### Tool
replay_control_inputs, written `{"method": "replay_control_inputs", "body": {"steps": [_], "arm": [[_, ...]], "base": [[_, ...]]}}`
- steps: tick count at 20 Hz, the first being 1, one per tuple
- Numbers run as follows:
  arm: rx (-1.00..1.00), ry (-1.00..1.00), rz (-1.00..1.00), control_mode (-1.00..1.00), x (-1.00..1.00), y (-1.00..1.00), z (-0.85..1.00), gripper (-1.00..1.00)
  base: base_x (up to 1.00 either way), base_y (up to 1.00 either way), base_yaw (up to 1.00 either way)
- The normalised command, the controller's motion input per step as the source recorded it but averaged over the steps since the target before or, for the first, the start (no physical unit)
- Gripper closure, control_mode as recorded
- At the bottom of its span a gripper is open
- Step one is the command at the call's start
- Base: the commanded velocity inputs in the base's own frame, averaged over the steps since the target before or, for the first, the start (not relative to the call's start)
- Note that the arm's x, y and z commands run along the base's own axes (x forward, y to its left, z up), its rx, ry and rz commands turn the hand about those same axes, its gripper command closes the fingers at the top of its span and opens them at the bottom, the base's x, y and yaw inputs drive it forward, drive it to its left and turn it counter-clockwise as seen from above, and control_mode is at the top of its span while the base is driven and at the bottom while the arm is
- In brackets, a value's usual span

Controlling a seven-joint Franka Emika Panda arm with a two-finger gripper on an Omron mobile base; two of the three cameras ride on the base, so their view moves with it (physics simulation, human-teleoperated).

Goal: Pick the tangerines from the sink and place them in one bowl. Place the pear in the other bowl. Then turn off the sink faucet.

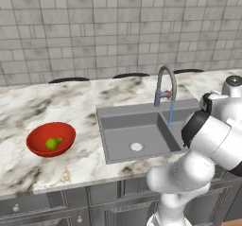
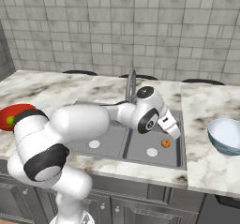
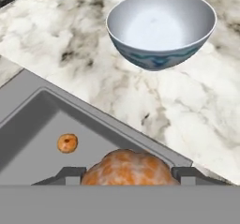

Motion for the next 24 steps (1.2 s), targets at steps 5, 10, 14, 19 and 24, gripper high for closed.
{"method": "replay_control_inputs", "body": {"steps": [5, 10, 14, 19, 24], "arm": [[0.06, 0.00, -0.07, -1.00, 0.13, -0.85, 0.00, 1.00], [0.10, -0.01, -0.05, -1.00, 0.20, -0.69, 0.07, 1.00], [0.08, -0.02, -0.04, -1.00, 0.34, -0.60, 0.07, 1.00], [0.06, 0.00, -0.06, -1.00, 0.37, -0.61, 0.01, 1.00], [0.06, 0.00, -0.06, -1.00, 0.37, -0.62, 0.00, 1.00]], "base": [[0.00, 0.00, 0.00], [0.00, 0.00, 0.00], [0.00, 0.00, 0.00], [0.00, 0.00, 0.00], [0.00, 0.00, 0.00]]}}
